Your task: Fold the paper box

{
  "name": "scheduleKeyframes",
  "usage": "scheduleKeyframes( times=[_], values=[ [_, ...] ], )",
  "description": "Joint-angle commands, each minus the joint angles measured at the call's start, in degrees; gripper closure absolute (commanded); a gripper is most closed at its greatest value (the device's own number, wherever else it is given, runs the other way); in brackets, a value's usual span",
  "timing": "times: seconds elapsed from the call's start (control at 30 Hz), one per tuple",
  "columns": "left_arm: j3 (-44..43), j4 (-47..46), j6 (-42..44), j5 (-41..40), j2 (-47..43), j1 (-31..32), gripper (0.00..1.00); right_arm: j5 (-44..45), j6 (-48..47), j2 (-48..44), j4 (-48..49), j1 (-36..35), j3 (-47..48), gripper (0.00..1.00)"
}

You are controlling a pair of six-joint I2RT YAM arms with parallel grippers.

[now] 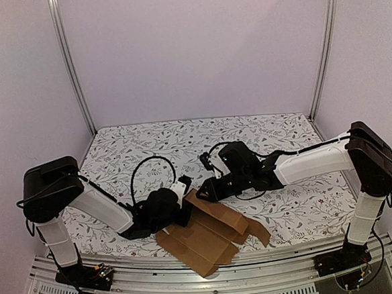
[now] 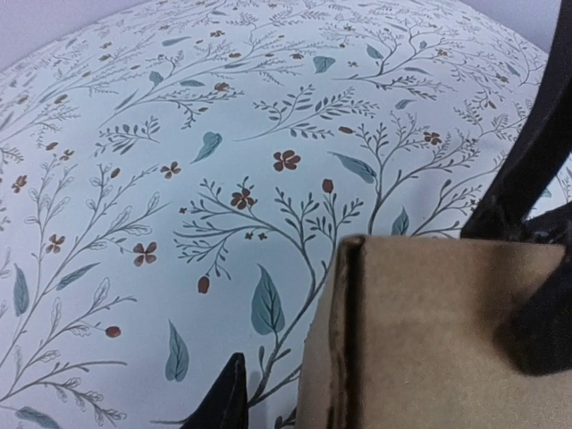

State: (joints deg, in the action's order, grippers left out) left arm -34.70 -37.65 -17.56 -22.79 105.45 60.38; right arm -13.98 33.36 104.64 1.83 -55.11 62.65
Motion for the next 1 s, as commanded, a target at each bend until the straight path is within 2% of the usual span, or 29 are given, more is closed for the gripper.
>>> scheduleKeyframes(
  times=[0.0,0.17,0.33,0.67,0.97],
  values=[
    [-0.6,-1.4,0.6,-0.6,-0.9,0.3,0.77,0.5,-0.5,2.1,-4.6,-0.6,-1.2,0.76],
    [-1.4,-2.3,1.4,0.6,-0.7,0.3,1.0,0.2,-0.3,2.3,-4.6,-0.7,-1.1,0.77],
    [-1.0,-3.9,1.7,0.9,-1.0,0.4,1.0,0.1,0.1,2.1,-4.6,-0.7,-0.9,0.75],
    [1.5,-1.8,1.0,-4.6,-4.5,0.4,1.0,0.6,0.1,-4.0,-7.3,0.1,0.2,0.48],
    [3.3,3.7,-4.9,-8.7,-7.2,0.3,1.0,8.9,-4.3,-14.8,-17.1,1.8,-2.2,0.41]
  ],
)
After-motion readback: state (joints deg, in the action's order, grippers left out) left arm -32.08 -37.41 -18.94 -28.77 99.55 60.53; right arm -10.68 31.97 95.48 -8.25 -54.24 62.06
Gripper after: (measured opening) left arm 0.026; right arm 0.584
